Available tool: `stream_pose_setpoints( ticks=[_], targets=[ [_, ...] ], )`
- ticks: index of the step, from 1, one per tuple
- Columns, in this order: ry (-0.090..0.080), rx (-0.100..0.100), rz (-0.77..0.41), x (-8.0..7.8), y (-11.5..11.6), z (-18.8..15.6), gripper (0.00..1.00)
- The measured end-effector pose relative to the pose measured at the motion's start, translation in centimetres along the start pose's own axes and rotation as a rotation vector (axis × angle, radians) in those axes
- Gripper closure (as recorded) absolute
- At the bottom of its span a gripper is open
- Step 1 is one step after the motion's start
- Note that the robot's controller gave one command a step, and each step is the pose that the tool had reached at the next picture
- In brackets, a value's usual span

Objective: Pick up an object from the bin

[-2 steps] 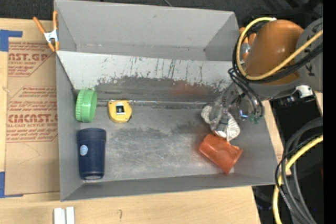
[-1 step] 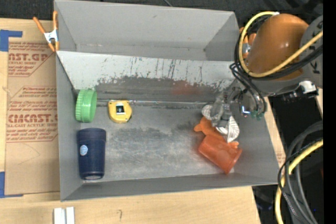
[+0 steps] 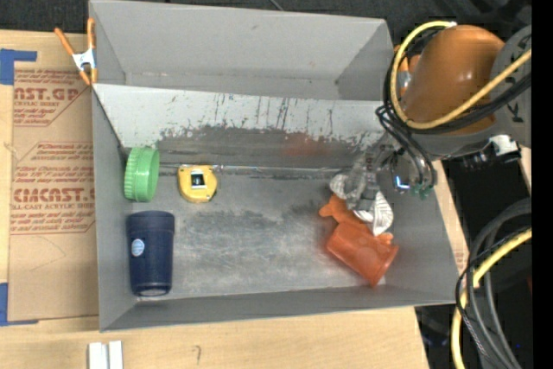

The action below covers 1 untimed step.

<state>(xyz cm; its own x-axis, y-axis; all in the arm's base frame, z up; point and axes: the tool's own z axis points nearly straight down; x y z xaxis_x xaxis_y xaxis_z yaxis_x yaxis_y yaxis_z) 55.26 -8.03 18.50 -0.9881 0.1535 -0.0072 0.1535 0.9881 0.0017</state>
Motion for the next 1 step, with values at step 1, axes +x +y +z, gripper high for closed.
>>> stream_pose_setpoints(
  ticks=[1],
  targets=[
    [0.004, 0.002, -0.05, 2.25, -0.02, 2.5, 1.0]
  ],
)
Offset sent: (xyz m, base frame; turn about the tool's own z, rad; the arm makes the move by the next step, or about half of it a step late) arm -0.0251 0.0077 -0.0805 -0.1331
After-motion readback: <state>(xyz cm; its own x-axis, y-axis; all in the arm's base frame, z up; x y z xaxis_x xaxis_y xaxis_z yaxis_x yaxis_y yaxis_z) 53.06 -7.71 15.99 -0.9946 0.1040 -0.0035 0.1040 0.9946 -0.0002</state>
